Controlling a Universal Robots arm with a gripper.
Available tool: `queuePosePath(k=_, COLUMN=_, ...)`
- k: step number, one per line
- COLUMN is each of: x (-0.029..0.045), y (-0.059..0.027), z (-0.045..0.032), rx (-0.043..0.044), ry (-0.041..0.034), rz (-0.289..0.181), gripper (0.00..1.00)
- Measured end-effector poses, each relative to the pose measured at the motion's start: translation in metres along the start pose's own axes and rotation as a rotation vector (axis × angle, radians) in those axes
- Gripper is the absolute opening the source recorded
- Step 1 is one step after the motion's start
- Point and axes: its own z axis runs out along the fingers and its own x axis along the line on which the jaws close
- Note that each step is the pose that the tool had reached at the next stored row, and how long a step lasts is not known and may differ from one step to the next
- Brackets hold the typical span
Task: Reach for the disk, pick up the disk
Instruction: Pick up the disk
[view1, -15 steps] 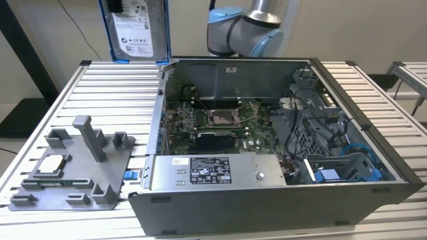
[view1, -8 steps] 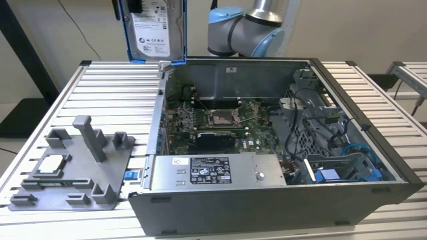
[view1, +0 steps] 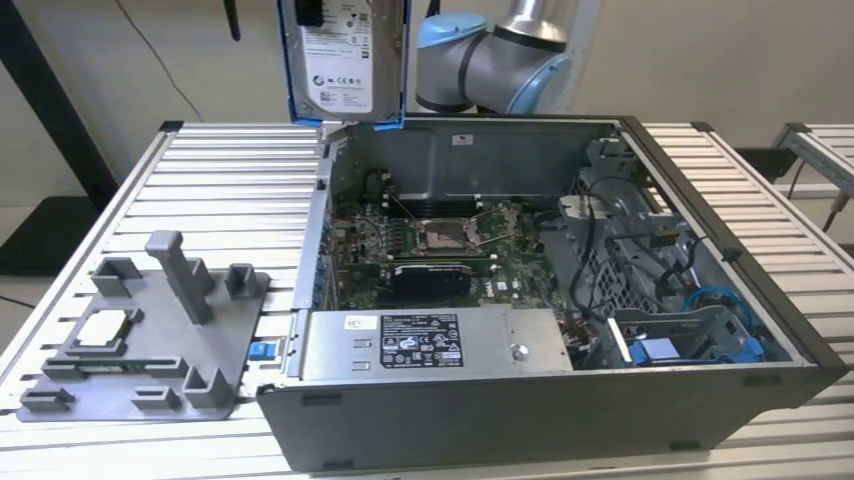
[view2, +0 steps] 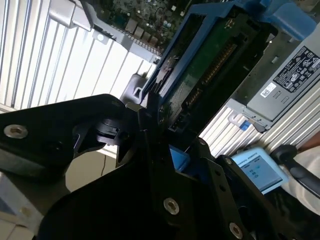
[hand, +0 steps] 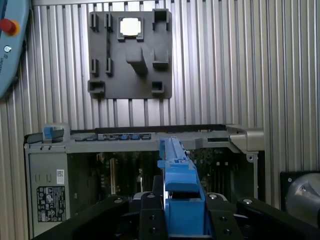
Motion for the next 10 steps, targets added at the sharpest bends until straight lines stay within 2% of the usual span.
queuePosePath(k=10, x=-0.0024, y=-0.0386, z=-0.0015, rx=-0.0037, ry=0.0003, rz=0.0, gripper=0.0)
